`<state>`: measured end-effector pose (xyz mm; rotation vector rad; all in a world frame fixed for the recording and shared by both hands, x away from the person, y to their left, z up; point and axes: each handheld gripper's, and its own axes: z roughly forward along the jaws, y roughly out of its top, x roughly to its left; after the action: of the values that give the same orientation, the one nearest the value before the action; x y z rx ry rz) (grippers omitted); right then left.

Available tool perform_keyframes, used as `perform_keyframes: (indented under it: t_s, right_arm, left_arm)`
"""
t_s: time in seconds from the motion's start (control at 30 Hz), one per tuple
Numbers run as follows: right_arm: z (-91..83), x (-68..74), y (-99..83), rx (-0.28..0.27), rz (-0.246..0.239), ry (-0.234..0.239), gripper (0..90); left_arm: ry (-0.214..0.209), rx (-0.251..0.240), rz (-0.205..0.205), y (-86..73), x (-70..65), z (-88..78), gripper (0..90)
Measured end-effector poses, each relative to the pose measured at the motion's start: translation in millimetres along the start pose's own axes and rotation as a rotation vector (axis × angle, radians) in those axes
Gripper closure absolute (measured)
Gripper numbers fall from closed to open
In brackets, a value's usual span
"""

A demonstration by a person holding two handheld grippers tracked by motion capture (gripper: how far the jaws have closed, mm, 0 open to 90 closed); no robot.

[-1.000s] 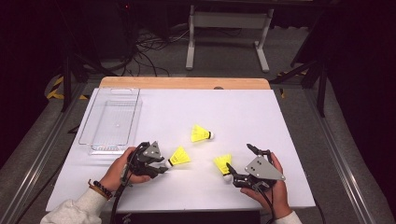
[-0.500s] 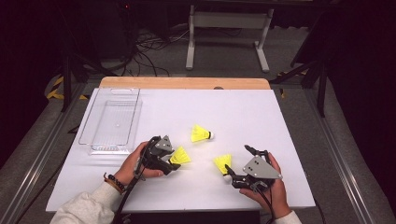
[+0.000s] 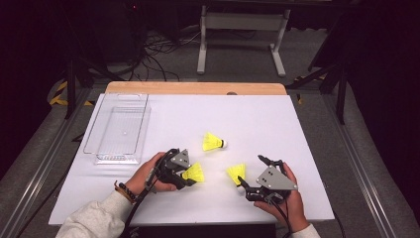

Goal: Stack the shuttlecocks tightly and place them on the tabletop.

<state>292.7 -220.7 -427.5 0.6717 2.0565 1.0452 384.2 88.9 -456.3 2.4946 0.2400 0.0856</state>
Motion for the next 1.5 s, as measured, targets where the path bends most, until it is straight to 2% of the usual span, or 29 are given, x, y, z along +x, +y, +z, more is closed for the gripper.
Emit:
perform_keyframes:
  t_s: [0.07, 0.17, 0.27, 0.33, 0.4, 0.5, 0.53, 0.57, 0.6, 0.67, 0.73, 0.8, 0.87, 1.03, 1.1, 1.17, 1.37, 1.43, 1.5]
  right_arm:
    - [0.0, 0.3, 0.1, 0.002, -0.006, -0.002, 13.7]
    - [0.0, 0.8, 0.3, 0.003, -0.01, 0.0, 13.8]
    - [0.2, 1.0, 0.4, 0.005, -0.013, 0.004, 13.8]
    - [0.3, 1.2, 0.5, 0.009, -0.018, 0.004, 13.8]
    - [0.3, 1.7, 0.4, 0.012, -0.018, 0.009, 13.8]
    - [0.8, 2.0, 0.0, 0.022, -0.021, 0.012, 13.8]
    - [0.8, 2.0, 0.0, 0.022, -0.021, 0.012, 13.8]
    - [1.2, 2.0, -0.1, 0.024, -0.023, 0.014, 13.8]
    - [1.7, 2.2, -0.2, 0.029, -0.023, 0.018, 13.8]
    - [2.1, 3.0, -0.2, 0.033, -0.026, 0.021, 13.7]
    - [2.8, 3.4, -0.1, 0.036, -0.026, 0.025, 13.8]
    - [4.0, 4.5, -0.1, 0.041, -0.028, 0.031, 13.8]
    - [5.4, 5.5, -0.2, 0.047, -0.032, 0.035, 13.8]
    - [8.1, 7.1, -0.7, 0.063, -0.035, 0.045, 13.8]
    - [9.2, 8.0, -1.0, 0.071, -0.041, 0.048, 13.8]
    - [10.0, 8.3, -1.4, 0.075, -0.041, 0.053, 13.8]
    - [10.9, 8.7, -1.9, 0.085, -0.045, 0.06, 13.9]
    - [10.7, 9.1, -1.9, 0.084, -0.041, 0.066, 14.0]
    - [10.5, 9.5, -1.6, 0.084, -0.043, 0.067, 14.0]
  left_arm:
    - [-0.002, 0.016, 0.015, 0.0, -2.6, 0.6, 48.4]
    - [0.002, 0.04, 0.034, -0.2, -4.4, 0.8, 47.4]
    - [0.033, 0.066, 0.038, 0.0, -5.6, -0.3, 38.2]
    - [0.035, 0.077, 0.057, -1.6, -6.4, -3.4, 41.5]
    - [0.04, 0.099, 0.063, -3.9, -5.6, -6.6, 40.5]
    - [0.03, 0.11, 0.07, -6.5, -4.3, -9.8, 48.7]
    - [0.034, 0.116, 0.075, -7.0, -4.1, -11.1, 48.7]
    - [0.034, 0.12, 0.095, -7.4, -4.4, -12.3, 54.3]
    - [0.059, 0.131, 0.115, -7.3, -5.3, -13.3, 62.7]
    - [0.065, 0.145, 0.143, -6.6, -4.5, -13.9, 64.0]
    - [0.084, 0.144, 0.148, -5.9, -3.5, -13.4, 63.6]
    - [0.101, 0.169, 0.196, -5.1, -0.7, -14.6, 63.9]
    - [0.132, 0.188, 0.213, -3.3, 3.1, -14.2, 63.8]
    - [0.138, 0.198, 0.241, 0.1, 9.8, -12.5, 64.1]
    - [0.166, 0.199, 0.232, 0.4, 12.6, -11.7, 63.9]
    - [0.162, 0.187, 0.221, -0.7, 15.6, -11.8, 63.0]
    - [0.182, 0.185, 0.222, -0.5, 16.4, -11.8, 55.5]
    - [0.183, 0.176, 0.214, 0.9, 18.1, -10.8, 51.4]
    - [0.164, 0.14, 0.185, 1.9, 19.0, -10.4, 43.1]
